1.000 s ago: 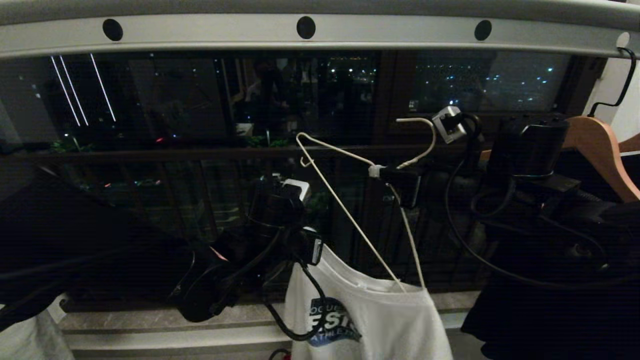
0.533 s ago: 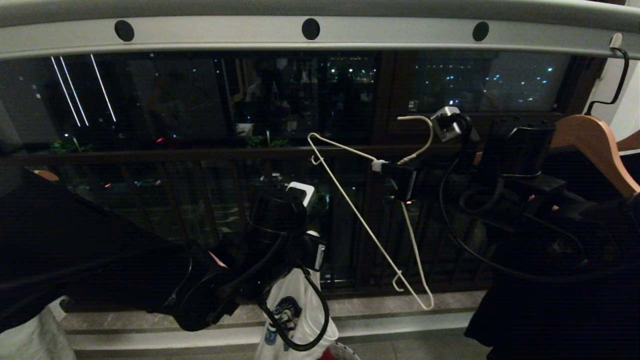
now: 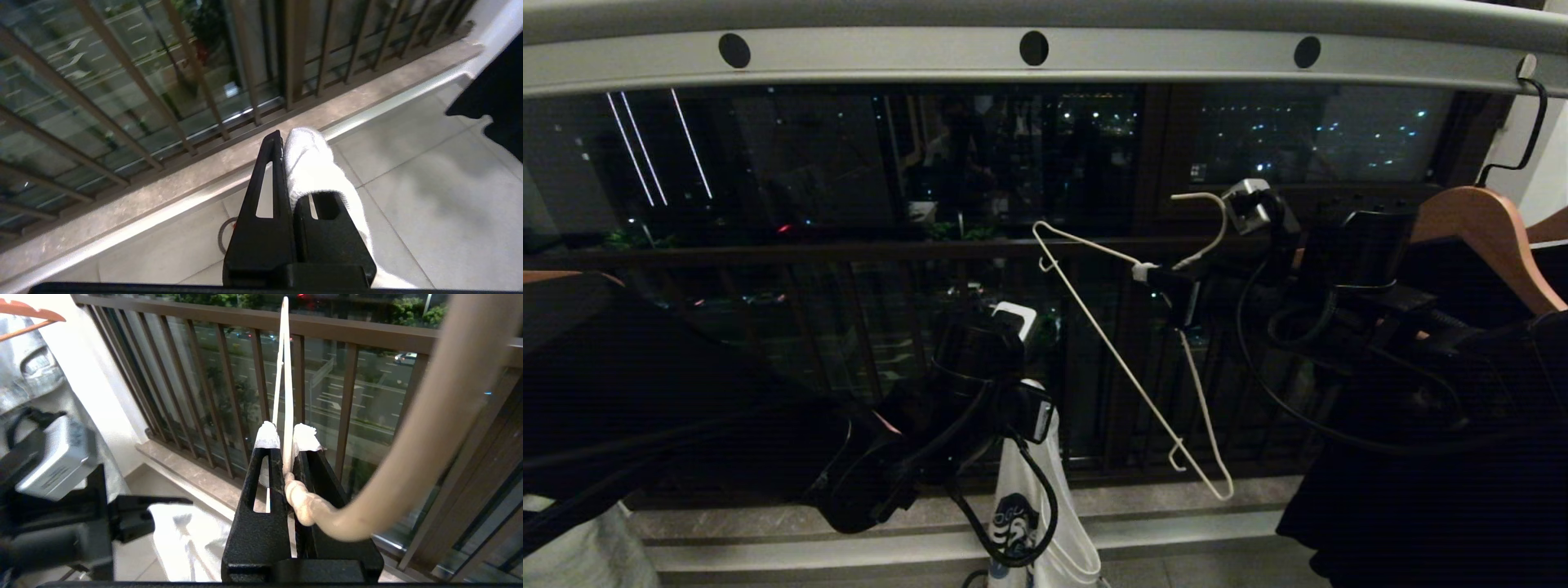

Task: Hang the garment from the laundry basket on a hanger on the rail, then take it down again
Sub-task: Put clothes in the basket

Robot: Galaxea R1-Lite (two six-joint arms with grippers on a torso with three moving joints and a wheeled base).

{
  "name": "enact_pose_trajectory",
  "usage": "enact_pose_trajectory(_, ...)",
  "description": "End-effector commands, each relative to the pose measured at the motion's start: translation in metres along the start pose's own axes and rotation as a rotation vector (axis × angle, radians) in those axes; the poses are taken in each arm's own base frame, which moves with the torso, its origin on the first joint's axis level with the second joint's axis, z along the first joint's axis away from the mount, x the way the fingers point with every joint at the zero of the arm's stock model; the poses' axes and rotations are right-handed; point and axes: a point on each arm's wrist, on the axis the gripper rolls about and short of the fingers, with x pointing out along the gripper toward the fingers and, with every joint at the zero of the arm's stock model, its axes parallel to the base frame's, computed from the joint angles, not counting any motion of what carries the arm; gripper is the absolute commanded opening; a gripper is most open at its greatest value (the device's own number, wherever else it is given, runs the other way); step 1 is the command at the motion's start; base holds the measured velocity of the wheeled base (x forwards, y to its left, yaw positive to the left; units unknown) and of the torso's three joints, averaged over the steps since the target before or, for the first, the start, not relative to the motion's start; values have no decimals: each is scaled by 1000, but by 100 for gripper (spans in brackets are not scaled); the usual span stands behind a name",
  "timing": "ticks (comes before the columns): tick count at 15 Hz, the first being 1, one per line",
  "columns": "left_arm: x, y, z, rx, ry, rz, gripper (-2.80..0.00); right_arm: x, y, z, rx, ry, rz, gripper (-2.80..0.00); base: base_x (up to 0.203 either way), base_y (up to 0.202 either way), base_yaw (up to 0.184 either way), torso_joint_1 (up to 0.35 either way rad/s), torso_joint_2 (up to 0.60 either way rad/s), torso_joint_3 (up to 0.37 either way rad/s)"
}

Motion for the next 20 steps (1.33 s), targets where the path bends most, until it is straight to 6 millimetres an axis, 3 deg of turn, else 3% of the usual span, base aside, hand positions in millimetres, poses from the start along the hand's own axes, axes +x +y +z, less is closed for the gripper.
enact_pose_trajectory(1, 13, 2, -10, 3, 27, 14, -280, -2, 1, 3, -6, -10, 2, -280, 0, 0, 0, 0, 0, 0)
enact_pose_trajectory(10, 65, -13, -75, 52, 104, 10, -280, -5, 0, 7, -15, -21, -3, -280, 0, 0, 0, 0, 0, 0)
enact_pose_trajectory(16, 83, -20, -113, 118, 184, 0, -280, -5, 0, 6, -15, -20, -4, -280, 0, 0, 0, 0, 0, 0)
enact_pose_trajectory(17, 83, -20, -114, 120, 186, 1, 0, -5, 0, 7, -15, -21, -4, -280, 0, 0, 0, 0, 0, 0)
enact_pose_trajectory(20, 76, -16, -118, 194, 213, -2, 0, -8, 1, 10, -19, -28, -2, -280, 0, 0, 0, 0, 0, 0)
